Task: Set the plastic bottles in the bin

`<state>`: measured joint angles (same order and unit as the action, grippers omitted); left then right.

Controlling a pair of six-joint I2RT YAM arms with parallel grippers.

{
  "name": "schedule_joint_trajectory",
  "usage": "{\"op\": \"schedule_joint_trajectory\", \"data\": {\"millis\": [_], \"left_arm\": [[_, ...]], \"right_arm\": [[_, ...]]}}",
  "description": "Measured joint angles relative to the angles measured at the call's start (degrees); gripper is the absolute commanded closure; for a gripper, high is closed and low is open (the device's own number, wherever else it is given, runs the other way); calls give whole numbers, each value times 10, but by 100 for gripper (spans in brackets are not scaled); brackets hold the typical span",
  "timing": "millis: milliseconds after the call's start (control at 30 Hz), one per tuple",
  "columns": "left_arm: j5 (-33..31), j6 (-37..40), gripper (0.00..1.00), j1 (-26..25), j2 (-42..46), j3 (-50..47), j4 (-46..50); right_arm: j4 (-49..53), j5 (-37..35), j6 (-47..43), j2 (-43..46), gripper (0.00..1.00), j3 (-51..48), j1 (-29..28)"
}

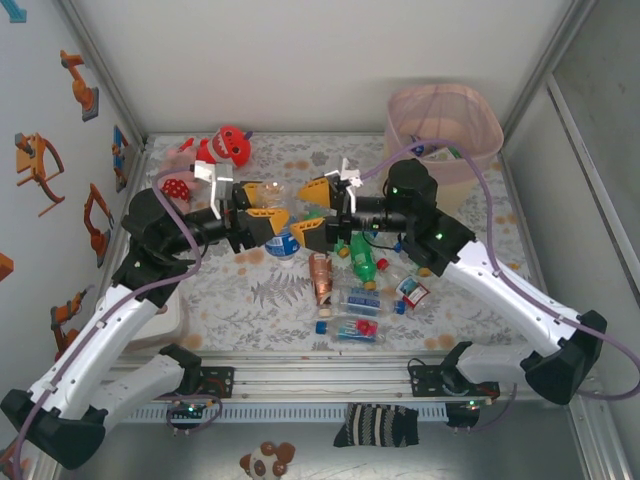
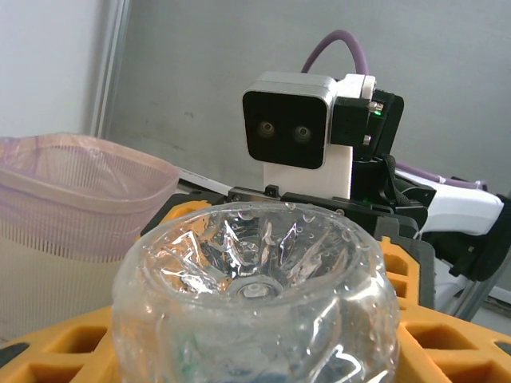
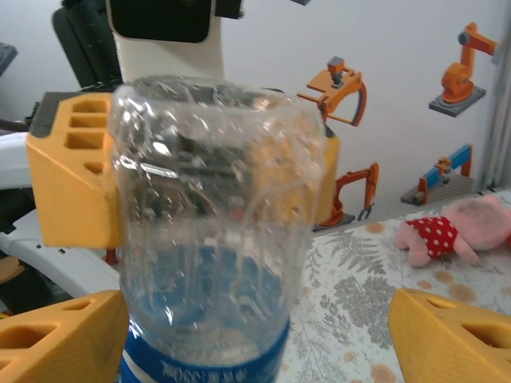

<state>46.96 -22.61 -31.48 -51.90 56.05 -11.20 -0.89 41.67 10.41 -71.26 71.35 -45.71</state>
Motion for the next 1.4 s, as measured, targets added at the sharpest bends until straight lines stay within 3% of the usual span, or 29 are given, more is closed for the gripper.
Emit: {"op": "schedule_joint_trajectory", "data": {"millis": [333, 567, 1067, 1233, 1400], "left_arm": [[11, 0, 42, -11, 0, 1, 0], [9, 3, 41, -12, 0, 1, 1], [-25, 20, 25, -12, 21, 1, 21], [-65, 35, 24, -12, 38, 1, 40], [-92, 53, 23, -13, 68, 1, 64]], "right_arm": [[0, 8, -6, -40, 16, 26, -38], [0, 9, -6, -43, 25, 27, -44], [3, -15, 0, -40, 34, 28, -45], [9, -27, 3, -33, 35, 28, -25], [20, -60, 24, -21, 35, 28, 42]]}}
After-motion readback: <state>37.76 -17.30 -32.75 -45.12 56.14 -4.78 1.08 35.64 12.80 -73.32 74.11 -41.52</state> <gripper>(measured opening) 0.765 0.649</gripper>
